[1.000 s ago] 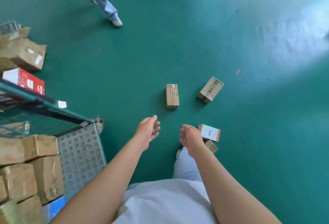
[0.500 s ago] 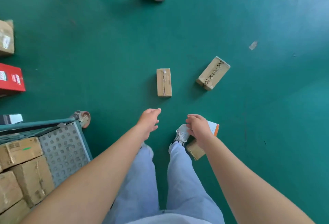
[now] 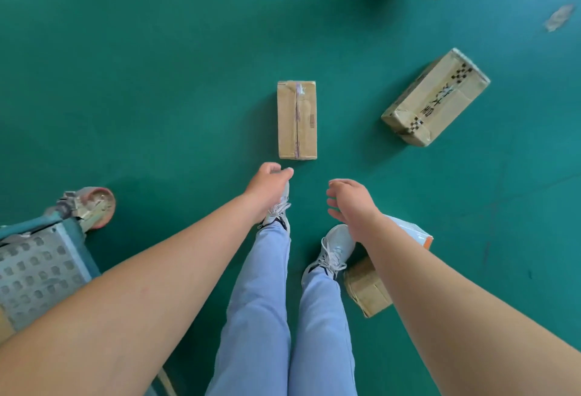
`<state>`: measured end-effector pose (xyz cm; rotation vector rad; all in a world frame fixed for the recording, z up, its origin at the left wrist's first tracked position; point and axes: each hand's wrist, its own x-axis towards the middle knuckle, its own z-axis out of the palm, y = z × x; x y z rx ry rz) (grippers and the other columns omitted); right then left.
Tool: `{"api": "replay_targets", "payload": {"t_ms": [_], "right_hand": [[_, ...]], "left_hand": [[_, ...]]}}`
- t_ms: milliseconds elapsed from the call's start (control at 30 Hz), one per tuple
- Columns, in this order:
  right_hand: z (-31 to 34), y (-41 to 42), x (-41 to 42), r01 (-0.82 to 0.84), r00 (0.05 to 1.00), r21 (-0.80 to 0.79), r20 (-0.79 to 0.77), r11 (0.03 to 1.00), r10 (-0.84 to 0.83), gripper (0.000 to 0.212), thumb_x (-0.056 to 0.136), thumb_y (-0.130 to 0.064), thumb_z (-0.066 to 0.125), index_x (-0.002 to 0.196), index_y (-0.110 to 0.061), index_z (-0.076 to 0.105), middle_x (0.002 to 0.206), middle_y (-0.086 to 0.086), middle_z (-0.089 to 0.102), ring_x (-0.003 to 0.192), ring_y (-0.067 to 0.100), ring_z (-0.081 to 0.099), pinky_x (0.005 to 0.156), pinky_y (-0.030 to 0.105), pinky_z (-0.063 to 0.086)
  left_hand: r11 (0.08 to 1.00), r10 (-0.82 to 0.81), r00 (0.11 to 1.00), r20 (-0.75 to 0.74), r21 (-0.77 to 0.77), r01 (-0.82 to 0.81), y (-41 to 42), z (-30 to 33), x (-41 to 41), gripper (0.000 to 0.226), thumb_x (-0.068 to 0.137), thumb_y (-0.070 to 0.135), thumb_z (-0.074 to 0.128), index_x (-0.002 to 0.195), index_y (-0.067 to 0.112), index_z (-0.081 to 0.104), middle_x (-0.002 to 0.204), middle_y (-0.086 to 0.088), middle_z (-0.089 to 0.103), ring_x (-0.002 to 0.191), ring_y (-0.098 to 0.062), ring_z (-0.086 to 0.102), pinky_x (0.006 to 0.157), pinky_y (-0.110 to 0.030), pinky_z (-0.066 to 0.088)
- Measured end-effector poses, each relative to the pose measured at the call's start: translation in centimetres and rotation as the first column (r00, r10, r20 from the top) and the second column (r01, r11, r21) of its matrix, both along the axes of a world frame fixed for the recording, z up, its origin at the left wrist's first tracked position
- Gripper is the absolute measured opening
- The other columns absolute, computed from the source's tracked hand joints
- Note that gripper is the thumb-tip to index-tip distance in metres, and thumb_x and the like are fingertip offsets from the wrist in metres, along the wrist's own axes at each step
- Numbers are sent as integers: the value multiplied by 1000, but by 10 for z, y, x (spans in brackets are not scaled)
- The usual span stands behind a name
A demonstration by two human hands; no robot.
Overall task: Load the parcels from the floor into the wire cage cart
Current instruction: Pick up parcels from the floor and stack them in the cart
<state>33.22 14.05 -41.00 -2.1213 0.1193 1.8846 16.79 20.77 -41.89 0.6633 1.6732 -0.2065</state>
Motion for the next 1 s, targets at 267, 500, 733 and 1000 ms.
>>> {"api": "replay_targets", "payload": {"t_ms": [267,500,733,1000], "right_hand": [[-176,50,-7,-49,996,-22,72,999,50,50,103,-27,53,151,-20,44,139,-2,54,128,23,53,112,47,45],[-251,66,-17,-101,994,-16,33,995,102,65,102,-33,51,162,-28,24,162,-5,34,147,25,36,118,45,34],[-236,64,-28,0,997,24,80,1000,-2,61,91,-62,61,134,-28,34,133,-5,48,117,19,46,92,39,34],[-113,50,-33,152,988,-37,-23,988,-153,66,76,-70,71,121,-28,47,123,4,67,109,25,69,95,43,56]], "left_hand": [[999,-30,1000,1,23,30,35,-176,3,84,94,54,60,162,30,16,165,2,28,138,-23,44,116,-52,40],[999,37,999,-13,-37,-38,39,-248,5,87,97,57,55,165,25,11,170,-1,22,151,-27,31,122,-51,32],[976,217,976,21,-36,-216,37,-236,3,65,90,70,60,132,28,33,140,-1,48,121,-24,48,103,-46,40],[897,416,902,112,-211,-388,31,-114,-15,86,68,77,75,130,28,42,127,-10,63,108,-31,67,94,-54,53]]}}
